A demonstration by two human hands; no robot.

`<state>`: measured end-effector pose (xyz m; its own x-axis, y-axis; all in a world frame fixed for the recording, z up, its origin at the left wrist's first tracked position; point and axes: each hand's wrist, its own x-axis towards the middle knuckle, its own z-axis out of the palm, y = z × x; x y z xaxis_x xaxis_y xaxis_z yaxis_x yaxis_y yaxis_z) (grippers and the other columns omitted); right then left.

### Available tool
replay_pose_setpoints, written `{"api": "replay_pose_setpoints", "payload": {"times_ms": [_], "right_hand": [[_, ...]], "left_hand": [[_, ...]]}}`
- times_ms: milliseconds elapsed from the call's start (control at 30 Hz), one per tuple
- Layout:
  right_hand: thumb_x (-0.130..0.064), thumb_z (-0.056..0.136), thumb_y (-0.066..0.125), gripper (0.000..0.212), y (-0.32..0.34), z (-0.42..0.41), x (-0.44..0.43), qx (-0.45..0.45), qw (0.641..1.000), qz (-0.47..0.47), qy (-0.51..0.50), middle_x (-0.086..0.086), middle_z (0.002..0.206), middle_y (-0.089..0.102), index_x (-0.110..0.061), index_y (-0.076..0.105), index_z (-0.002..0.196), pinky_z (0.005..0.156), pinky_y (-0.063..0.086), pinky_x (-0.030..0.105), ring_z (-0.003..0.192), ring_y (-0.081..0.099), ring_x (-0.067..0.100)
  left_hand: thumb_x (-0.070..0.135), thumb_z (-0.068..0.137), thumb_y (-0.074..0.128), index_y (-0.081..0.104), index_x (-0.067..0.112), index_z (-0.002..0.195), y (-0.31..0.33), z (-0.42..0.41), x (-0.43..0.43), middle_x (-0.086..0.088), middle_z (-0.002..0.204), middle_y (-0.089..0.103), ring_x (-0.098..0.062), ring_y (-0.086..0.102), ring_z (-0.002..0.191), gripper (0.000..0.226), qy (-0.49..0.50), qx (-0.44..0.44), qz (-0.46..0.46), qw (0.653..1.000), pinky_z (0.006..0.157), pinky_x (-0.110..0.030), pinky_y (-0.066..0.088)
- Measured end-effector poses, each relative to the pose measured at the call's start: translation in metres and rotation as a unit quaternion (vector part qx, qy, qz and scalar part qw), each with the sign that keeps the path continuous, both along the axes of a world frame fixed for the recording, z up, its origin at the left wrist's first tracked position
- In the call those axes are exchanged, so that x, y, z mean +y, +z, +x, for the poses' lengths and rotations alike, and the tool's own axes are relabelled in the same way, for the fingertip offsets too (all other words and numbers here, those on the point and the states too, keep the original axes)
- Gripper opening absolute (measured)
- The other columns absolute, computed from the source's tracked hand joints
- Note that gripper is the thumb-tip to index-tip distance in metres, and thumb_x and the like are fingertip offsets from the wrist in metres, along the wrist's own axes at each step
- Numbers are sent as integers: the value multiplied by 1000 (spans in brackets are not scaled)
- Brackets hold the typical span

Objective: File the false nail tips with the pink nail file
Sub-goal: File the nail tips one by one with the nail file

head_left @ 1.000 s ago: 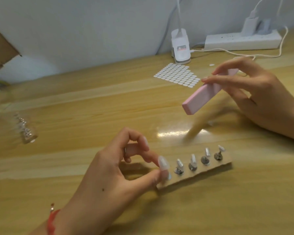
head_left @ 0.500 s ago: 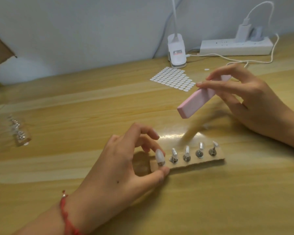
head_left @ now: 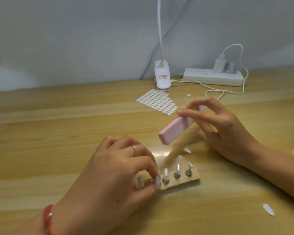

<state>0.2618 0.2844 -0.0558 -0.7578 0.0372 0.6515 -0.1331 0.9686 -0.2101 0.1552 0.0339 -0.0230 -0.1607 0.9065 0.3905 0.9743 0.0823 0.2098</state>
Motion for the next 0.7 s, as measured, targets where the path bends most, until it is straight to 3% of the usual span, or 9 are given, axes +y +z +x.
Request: {"api": "replay_pose_setpoints", "payload": {"times_ms": [133, 233, 333, 367, 433, 500, 600, 700], "right_hand": [[24, 83, 58, 52, -1, 1, 0, 7, 1000, -5, -10, 17, 116, 57, -8, 67, 122, 96, 46, 39, 109, 57, 32], [24, 83, 58, 55, -1, 2, 1, 19, 1000, -15, -19, 15, 118, 56, -11, 66, 125, 97, 45, 34, 110, 56, 28], [19, 88, 55, 55, 1, 1, 0, 26, 999, -37, -24, 12, 120, 55, -17, 60, 129, 98, 42, 26, 113, 53, 23], [15, 90, 54, 53, 2, 2, -1, 29, 998, -46, -24, 10, 121, 54, -19, 59, 130, 99, 41, 23, 113, 53, 23], [5, 93, 50, 48, 5, 4, -1, 35, 997, -62, -27, 6, 121, 53, -23, 56, 131, 99, 39, 17, 114, 52, 19], [1, 94, 49, 46, 7, 6, -2, 40, 996, -69, -28, 3, 123, 52, -24, 54, 133, 100, 38, 16, 116, 51, 15], [-7, 98, 46, 43, 10, 7, -5, 31, 996, -76, -23, 7, 124, 49, -18, 51, 139, 98, 43, 22, 117, 48, 13], [-18, 100, 39, 44, 15, 7, -11, -1, 997, -80, -12, 7, 125, 48, -21, 45, 144, 93, 49, 31, 115, 48, 14]], "left_hand": [[44, 74, 63, 67, 33, 69, 1, 1, 0, 29, 86, 66, 4, 60, 92, 13, -17, -12, 71, 997, 82, -31, 39], [44, 71, 70, 69, 33, 74, -2, -2, -4, 26, 86, 70, 3, 65, 90, 11, 6, -150, 145, 978, 82, -27, 46], [57, 62, 70, 71, 39, 78, -3, -10, 2, 24, 80, 71, 5, 66, 83, 24, 61, -282, 182, 940, 79, -6, 43], [59, 58, 70, 73, 38, 76, -5, -15, 6, 22, 79, 72, 6, 66, 82, 28, 74, -322, 203, 922, 78, -5, 43], [63, 52, 71, 75, 39, 75, -10, -23, 14, 16, 81, 74, 2, 66, 83, 34, 96, -379, 232, 890, 80, -20, 48], [67, 54, 71, 75, 40, 77, -18, -27, 18, 14, 84, 74, -1, 67, 86, 36, 98, -391, 245, 881, 79, -23, 51], [77, 60, 65, 75, 45, 85, -32, -29, 20, 21, 88, 73, 9, 65, 89, 42, 114, -383, 236, 886, 70, -1, 45], [85, 54, 63, 74, 44, 91, -43, -38, 20, 20, 90, 73, 7, 66, 91, 56, 127, -404, 221, 878, 77, -9, 49]]}}
